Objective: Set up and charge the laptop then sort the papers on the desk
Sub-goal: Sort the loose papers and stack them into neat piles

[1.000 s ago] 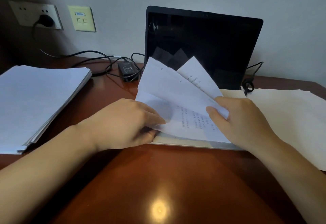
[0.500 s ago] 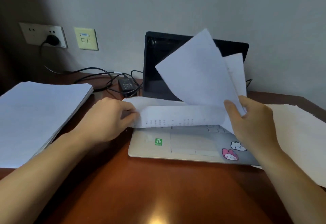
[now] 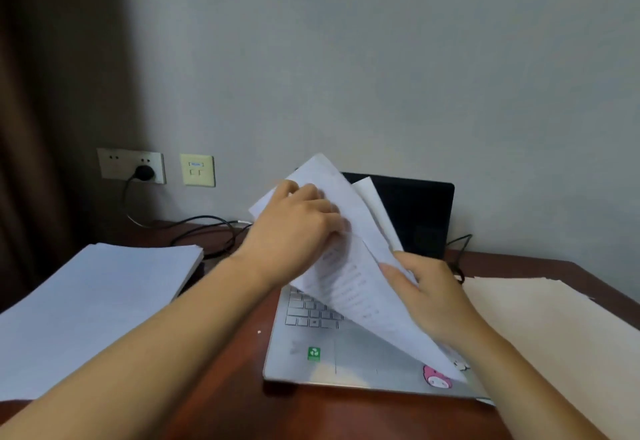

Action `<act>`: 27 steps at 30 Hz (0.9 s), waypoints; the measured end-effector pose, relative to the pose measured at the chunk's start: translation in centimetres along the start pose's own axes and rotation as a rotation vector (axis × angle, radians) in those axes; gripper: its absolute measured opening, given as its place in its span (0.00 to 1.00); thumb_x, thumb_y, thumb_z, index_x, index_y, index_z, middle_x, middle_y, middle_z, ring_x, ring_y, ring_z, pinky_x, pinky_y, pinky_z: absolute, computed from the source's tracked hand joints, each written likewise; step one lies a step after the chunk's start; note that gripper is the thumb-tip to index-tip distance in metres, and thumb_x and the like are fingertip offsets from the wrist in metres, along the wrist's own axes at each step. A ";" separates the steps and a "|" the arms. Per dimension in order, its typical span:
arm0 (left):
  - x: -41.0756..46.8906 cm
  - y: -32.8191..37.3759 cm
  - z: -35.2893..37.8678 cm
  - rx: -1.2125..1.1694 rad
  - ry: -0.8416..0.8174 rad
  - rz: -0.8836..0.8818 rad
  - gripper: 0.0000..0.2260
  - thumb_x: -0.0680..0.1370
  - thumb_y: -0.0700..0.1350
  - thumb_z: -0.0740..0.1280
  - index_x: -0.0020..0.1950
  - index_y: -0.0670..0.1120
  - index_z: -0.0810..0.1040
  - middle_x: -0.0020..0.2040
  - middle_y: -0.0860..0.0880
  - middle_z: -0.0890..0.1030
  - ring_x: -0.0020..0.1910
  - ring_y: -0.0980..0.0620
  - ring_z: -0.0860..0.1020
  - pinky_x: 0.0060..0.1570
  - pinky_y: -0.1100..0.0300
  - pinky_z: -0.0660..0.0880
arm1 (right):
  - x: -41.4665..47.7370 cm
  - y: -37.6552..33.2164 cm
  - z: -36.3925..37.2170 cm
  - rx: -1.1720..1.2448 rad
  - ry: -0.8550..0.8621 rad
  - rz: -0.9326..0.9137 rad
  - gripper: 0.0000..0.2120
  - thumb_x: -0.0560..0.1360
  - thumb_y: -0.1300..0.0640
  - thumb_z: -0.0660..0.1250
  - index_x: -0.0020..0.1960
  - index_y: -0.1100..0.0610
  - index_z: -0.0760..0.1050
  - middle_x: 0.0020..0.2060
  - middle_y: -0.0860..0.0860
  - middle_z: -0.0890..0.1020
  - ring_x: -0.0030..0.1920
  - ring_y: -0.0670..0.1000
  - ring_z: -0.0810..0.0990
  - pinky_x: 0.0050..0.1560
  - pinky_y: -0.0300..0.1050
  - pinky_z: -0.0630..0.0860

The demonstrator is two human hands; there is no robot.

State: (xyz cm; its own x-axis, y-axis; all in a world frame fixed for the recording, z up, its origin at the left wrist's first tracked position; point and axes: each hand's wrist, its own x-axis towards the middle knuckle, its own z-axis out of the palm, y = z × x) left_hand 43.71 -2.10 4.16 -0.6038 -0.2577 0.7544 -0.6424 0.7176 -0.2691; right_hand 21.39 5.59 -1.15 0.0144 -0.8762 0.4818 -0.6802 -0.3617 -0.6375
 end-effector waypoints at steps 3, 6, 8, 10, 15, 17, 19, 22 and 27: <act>1.1 0.8 0.5 0.045 -0.011 -0.024 0.08 0.68 0.42 0.80 0.39 0.53 0.85 0.28 0.55 0.75 0.34 0.47 0.74 0.43 0.54 0.67 | -0.2 -1.8 1.4 0.025 0.021 -0.031 0.30 0.79 0.36 0.55 0.46 0.64 0.76 0.33 0.61 0.75 0.30 0.54 0.69 0.32 0.45 0.61; 1.2 1.0 0.9 0.076 0.019 -0.038 0.09 0.67 0.43 0.80 0.35 0.53 0.83 0.26 0.55 0.72 0.32 0.48 0.72 0.42 0.55 0.61 | -0.6 -2.8 2.2 0.079 0.052 -0.007 0.32 0.74 0.32 0.59 0.40 0.63 0.73 0.28 0.57 0.73 0.27 0.51 0.69 0.28 0.43 0.63; 0.7 1.2 1.2 0.069 0.066 -0.036 0.07 0.67 0.44 0.80 0.38 0.53 0.83 0.30 0.54 0.76 0.36 0.47 0.75 0.45 0.53 0.63 | -0.5 -2.5 2.5 0.082 0.019 0.002 0.34 0.72 0.29 0.62 0.48 0.63 0.77 0.38 0.61 0.80 0.36 0.58 0.80 0.33 0.52 0.75; 0.0 1.3 1.3 0.054 0.118 -0.147 0.09 0.70 0.47 0.78 0.49 0.52 0.84 0.45 0.51 0.82 0.51 0.44 0.78 0.56 0.50 0.64 | -0.3 -2.2 2.3 0.041 -0.005 0.001 0.29 0.74 0.35 0.63 0.52 0.62 0.78 0.42 0.64 0.81 0.38 0.62 0.80 0.33 0.50 0.73; -2.6 0.4 1.7 -0.518 -0.084 -0.957 0.43 0.76 0.59 0.72 0.83 0.52 0.50 0.82 0.48 0.56 0.81 0.45 0.57 0.77 0.41 0.58 | 0.5 -3.9 -0.4 0.213 0.003 0.037 0.06 0.80 0.55 0.65 0.53 0.50 0.81 0.47 0.45 0.86 0.48 0.45 0.84 0.46 0.43 0.80; -3.2 -0.7 2.1 -0.949 -0.140 -1.214 0.45 0.77 0.63 0.70 0.84 0.51 0.47 0.82 0.50 0.57 0.80 0.46 0.60 0.76 0.45 0.61 | 1.1 -4.8 -1.7 0.408 0.008 0.058 0.08 0.81 0.60 0.64 0.55 0.53 0.81 0.49 0.45 0.86 0.51 0.47 0.85 0.50 0.43 0.81; -3.0 -1.7 1.9 -1.369 -0.174 -1.311 0.42 0.75 0.64 0.71 0.82 0.49 0.59 0.79 0.51 0.65 0.77 0.47 0.66 0.75 0.46 0.64 | 1.8 -5.4 -2.8 0.608 0.037 0.067 0.09 0.81 0.62 0.62 0.57 0.56 0.80 0.51 0.51 0.86 0.52 0.52 0.85 0.51 0.46 0.82; -2.2 -2.9 0.6 -1.702 -0.208 -1.191 0.19 0.79 0.51 0.69 0.67 0.44 0.79 0.65 0.44 0.82 0.64 0.43 0.80 0.62 0.48 0.76 | 3.2 -5.7 -4.1 0.724 0.089 0.073 0.11 0.81 0.61 0.61 0.60 0.57 0.78 0.54 0.53 0.85 0.56 0.55 0.84 0.52 0.48 0.81; -0.7 -3.4 -0.2 -1.511 -0.042 -1.036 0.10 0.78 0.38 0.70 0.60 0.42 0.82 0.56 0.45 0.86 0.55 0.44 0.85 0.53 0.50 0.81 | 4.9 -3.8 -4.0 0.800 0.185 0.108 0.29 0.79 0.66 0.65 0.76 0.48 0.63 0.60 0.51 0.82 0.59 0.53 0.82 0.58 0.57 0.78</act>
State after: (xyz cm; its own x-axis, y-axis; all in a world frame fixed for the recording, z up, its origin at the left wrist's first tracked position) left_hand 46.37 -4.26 4.66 -0.3123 -0.9227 0.2261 0.1895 0.1728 0.9666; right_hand 21.07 3.89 6.04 -0.1892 -0.8779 0.4398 0.0567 -0.4570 -0.8877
